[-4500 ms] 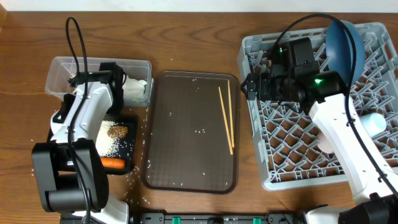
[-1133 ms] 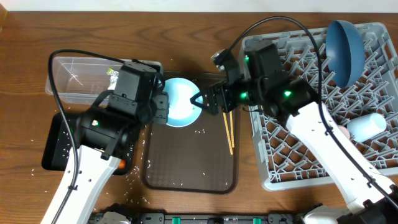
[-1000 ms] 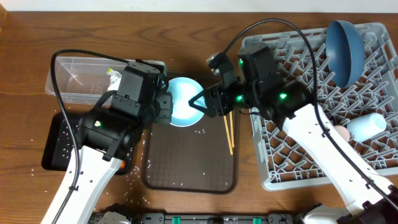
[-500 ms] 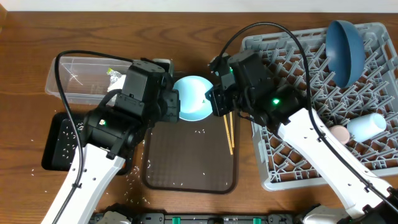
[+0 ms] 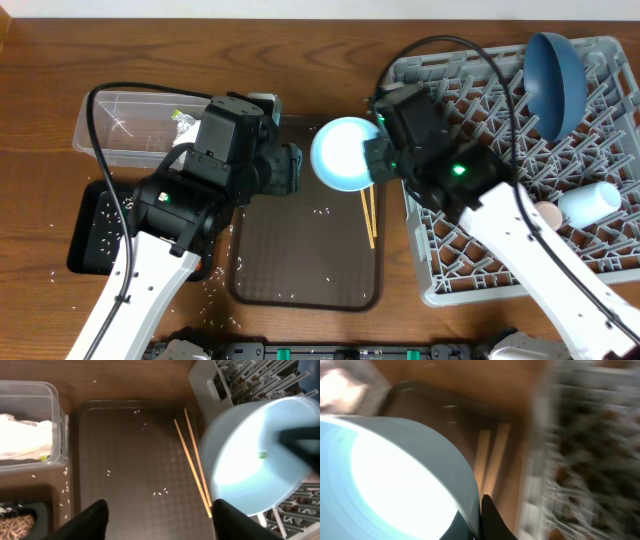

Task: Sort waste into correct bins and load items into the dishwasher rack
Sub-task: 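Hand the light-blue bowl from the left gripper to the right gripper, then lower the light-blue bowl into the dish rack with the right gripper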

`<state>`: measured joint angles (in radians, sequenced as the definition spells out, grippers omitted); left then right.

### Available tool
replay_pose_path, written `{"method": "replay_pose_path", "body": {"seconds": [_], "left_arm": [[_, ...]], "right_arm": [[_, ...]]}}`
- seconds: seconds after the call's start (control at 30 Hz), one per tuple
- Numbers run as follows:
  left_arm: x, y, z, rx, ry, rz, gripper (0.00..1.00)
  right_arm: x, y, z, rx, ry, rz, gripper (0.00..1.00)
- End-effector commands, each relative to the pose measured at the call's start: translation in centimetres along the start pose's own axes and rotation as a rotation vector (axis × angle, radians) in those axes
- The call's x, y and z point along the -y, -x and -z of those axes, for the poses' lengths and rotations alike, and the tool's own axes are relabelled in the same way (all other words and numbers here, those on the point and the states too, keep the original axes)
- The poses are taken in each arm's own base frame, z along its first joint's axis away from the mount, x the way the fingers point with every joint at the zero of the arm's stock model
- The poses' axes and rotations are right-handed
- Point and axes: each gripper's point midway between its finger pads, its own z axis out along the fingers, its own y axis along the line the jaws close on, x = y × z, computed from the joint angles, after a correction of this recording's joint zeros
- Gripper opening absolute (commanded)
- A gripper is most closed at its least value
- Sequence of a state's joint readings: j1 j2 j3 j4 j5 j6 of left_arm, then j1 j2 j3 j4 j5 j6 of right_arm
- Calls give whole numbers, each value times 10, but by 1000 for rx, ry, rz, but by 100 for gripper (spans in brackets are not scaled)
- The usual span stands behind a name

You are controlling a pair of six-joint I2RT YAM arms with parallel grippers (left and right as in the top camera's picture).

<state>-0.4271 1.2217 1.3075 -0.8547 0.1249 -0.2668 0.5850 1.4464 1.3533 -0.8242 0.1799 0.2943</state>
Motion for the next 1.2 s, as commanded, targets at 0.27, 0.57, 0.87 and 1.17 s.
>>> {"method": "replay_pose_path", "body": {"seconds": [0.27,0.57,0.87,1.17], "left_arm": [[-1,4,16,41,0,-55,87],[-3,-1,16,21,10,-54,92],[-4,-4,15,5,16,-52,96],[-7,-11,14,-22,23,-51,96]], "right_arm": [[172,-1,84,136,-834,-184,1],[192,14,80,123,-1117,-17,1],[186,26,36,57,-1144,120,1],[183,16,-11,-70,-1190,278,1]]}}
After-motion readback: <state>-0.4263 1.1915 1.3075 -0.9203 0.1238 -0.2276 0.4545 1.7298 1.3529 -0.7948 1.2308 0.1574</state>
